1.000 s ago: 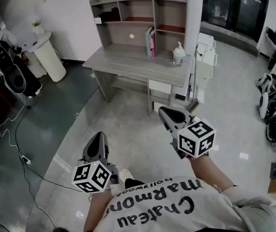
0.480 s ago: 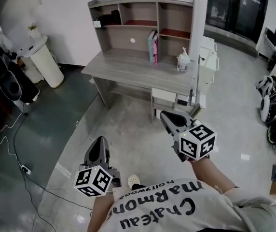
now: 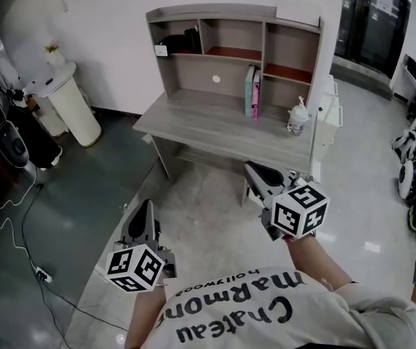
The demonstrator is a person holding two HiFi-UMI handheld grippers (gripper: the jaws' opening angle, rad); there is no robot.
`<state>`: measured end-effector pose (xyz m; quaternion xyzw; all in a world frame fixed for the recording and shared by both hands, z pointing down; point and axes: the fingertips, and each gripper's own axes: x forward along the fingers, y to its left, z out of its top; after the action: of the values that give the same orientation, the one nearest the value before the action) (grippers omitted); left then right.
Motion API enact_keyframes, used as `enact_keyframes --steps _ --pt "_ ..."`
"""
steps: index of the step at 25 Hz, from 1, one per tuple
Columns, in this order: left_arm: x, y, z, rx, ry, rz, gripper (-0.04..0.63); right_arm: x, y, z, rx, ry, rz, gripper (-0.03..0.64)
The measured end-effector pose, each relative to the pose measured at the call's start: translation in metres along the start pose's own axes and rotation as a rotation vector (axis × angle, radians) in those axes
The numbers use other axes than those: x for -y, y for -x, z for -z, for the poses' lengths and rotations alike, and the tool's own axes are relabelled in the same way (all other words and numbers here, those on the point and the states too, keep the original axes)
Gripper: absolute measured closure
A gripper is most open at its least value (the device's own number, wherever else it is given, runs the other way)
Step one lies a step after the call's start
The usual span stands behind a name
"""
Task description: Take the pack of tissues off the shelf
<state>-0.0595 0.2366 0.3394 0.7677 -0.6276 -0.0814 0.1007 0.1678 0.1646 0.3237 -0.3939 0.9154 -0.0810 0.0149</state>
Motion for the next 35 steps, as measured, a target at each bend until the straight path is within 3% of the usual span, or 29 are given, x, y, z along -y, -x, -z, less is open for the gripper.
enact_keyframes --steps 6,15,21,35 --pt "-0.047 -0.028 -0.026 0.016 -0.041 0.02 0.577 -0.004 -0.06 -0.008 0.021 0.011 0.003 0.611" --pt "-0.09 -0.052 -0.007 -0.007 -0.004 0.043 0.577 -0.005 -0.107 0.031 -0.048 0.012 0.007 0.611" --pt "-0.089 -0.083 0.013 -0.062 0.03 0.043 0.577 0.016 -0.123 0.044 -0.095 -0.001 0.001 0.611" --pt "-0.063 -0.201 0.018 -0.041 0.072 -0.015 0.577 0.128 -0.198 0.021 -0.124 -0.026 -0.1 0.611"
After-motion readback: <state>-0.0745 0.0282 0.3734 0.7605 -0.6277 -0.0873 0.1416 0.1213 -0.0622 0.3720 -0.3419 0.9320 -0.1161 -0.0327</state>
